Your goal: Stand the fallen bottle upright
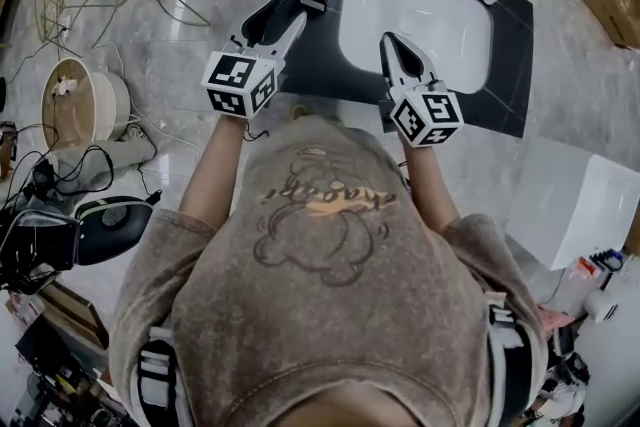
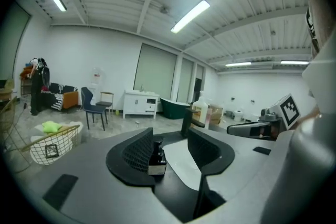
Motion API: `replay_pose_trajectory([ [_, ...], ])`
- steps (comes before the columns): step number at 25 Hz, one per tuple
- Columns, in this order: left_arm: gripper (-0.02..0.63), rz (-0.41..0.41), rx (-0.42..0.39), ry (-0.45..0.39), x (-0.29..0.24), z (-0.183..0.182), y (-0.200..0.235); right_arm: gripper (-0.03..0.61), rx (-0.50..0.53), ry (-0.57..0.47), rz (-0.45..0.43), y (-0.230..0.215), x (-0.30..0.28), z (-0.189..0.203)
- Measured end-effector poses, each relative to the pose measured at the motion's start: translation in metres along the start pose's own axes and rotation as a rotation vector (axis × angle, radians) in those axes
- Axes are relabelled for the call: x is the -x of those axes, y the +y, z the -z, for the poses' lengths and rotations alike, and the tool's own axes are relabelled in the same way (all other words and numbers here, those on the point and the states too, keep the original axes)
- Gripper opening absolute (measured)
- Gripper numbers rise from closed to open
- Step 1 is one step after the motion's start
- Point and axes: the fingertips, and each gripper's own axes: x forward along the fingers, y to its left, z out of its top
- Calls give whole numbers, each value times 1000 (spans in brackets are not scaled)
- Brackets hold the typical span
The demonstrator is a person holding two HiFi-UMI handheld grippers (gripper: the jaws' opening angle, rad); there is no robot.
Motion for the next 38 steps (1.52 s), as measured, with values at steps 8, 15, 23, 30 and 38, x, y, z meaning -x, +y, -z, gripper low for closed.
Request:
replay_pose_trajectory([
  [8,195,-42,44,-17,21,13,-2,-3,32,-3,-9,7,-2,-5],
  [15,83,-68,70,-39,27,21,-7,-3,45,-2,3,8,3,-2],
  [23,18,-78,84,-53,33,25,-6,-3,48,-6,9,12,6,-1],
  [30,18,-77,102,-32,32,34,-3,-3,53,-20,19,16,6,2],
  [38,18,-65,109,-37,31,31,-5,-3,70,-33,29,15,7,0],
])
